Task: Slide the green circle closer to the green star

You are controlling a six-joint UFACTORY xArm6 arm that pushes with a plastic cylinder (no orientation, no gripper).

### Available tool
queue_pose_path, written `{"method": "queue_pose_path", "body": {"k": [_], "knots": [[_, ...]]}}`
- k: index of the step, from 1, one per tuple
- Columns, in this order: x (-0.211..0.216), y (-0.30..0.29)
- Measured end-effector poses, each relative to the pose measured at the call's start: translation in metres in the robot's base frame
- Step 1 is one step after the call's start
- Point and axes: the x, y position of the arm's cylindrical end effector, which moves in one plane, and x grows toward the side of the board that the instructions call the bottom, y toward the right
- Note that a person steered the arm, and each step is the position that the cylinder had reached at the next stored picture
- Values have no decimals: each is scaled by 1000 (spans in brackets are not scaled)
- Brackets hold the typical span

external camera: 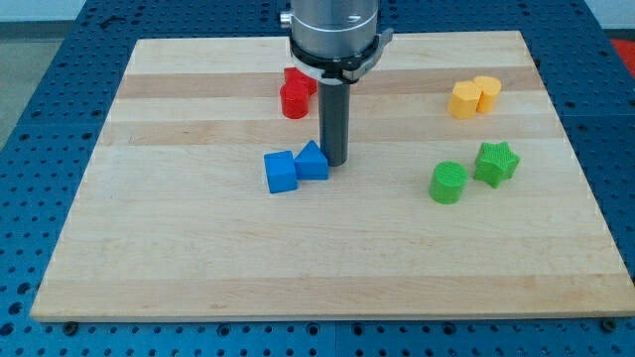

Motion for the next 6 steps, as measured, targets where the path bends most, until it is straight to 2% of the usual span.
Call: {"method": "queue_pose_path", "body": {"k": [3,5,6], "knots": [[70,48],[51,110],[51,120]]}}
